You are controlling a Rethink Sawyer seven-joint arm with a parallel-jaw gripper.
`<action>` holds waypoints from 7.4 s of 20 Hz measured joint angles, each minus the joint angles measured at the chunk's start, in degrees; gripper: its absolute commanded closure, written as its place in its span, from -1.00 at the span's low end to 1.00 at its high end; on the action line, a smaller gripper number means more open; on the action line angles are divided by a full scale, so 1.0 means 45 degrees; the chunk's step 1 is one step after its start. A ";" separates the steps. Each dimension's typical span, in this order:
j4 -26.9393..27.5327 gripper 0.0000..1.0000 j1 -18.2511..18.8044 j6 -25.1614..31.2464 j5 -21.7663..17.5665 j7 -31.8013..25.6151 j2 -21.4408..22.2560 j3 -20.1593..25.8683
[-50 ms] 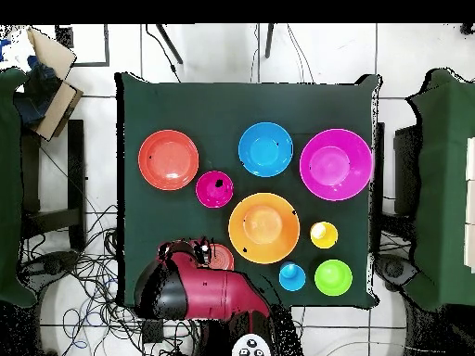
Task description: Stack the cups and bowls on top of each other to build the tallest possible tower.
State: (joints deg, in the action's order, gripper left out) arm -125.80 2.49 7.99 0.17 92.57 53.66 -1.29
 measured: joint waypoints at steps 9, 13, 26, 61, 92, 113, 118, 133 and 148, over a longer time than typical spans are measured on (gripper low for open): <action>0.0000 -1.00 0.0017 -0.0013 0.0000 0.0000 -0.0003 0.0004; -0.0024 -1.00 0.0178 -0.0013 0.0000 0.0000 0.0024 0.0031; -0.0362 -1.00 0.1913 -0.0013 -0.0443 0.0000 0.0965 0.0442; -0.1401 -1.00 0.0842 0.0305 -0.0440 0.0000 0.1101 0.0581; 0.5197 -1.00 0.0551 0.4267 -0.0013 0.0000 -0.2616 0.0376; 0.4241 -1.00 0.2546 0.4267 -0.0024 0.0000 -0.1971 0.1054; 0.3813 -1.00 0.3441 0.4180 -0.0111 0.0000 -0.1735 0.1288; 0.3240 -1.00 0.3679 0.3820 -0.0398 0.0000 -0.1586 0.1468; 0.3172 -1.00 0.3642 0.3760 -0.0481 0.0000 -0.1580 0.1493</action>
State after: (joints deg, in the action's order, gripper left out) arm -111.52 18.88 24.92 -1.99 92.57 46.55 5.43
